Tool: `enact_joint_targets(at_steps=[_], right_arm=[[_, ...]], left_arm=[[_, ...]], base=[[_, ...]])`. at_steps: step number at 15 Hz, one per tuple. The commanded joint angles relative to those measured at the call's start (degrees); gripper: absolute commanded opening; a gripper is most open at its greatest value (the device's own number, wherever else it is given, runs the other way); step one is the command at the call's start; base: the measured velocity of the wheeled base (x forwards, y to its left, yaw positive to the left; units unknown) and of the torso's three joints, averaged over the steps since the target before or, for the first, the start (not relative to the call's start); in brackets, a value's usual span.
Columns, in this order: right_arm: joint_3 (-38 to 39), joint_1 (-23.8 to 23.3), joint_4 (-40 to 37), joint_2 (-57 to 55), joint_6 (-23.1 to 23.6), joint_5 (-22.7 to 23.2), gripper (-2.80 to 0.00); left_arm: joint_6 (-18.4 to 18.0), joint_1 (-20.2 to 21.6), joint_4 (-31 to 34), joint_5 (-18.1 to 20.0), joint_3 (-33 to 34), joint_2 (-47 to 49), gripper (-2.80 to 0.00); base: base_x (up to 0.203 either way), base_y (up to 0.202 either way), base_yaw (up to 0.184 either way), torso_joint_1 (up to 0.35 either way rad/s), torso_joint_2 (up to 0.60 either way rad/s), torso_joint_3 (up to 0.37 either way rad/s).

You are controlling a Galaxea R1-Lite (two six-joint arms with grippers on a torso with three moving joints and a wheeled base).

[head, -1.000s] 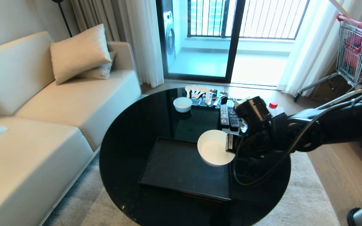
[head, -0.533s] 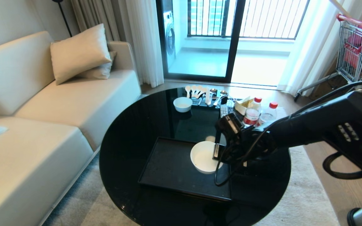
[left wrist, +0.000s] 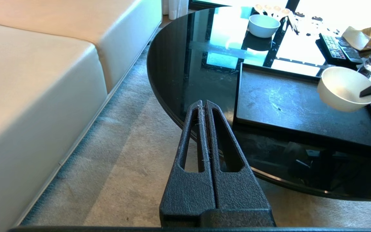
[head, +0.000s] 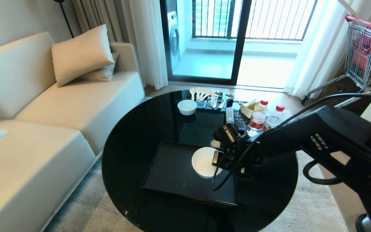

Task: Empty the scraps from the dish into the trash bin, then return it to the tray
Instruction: Put the bowl back to the table

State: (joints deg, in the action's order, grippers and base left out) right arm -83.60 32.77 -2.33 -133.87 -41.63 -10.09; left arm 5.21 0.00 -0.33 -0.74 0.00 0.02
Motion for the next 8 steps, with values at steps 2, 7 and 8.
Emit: enact_joint_targets(at_steps=[2, 7, 8], right_arm=[[-0.22, -0.07, 0.83, -2.59, -0.21, -0.89, -2.80], [-1.41, -0.25, 0.84, -4.50, -0.24, -0.90, -2.80], [-1.89, -0.33, 0.84, -4.71, -0.21, -0.90, -2.80]], left_arm=[[0.07, 0.00, -0.02, -0.05, 0.00, -0.02, -2.80], [0.07, 0.00, -0.02, -0.05, 0.00, -0.02, -2.80], [0.07, 0.00, -0.02, -0.05, 0.00, -0.02, -2.80]], base=[[0.000, 0.000, 0.000, 0.000, 0.00, 0.000], [0.000, 0.000, 0.000, 0.000, 0.00, 0.000], [0.000, 0.000, 0.000, 0.000, 0.00, 0.000]])
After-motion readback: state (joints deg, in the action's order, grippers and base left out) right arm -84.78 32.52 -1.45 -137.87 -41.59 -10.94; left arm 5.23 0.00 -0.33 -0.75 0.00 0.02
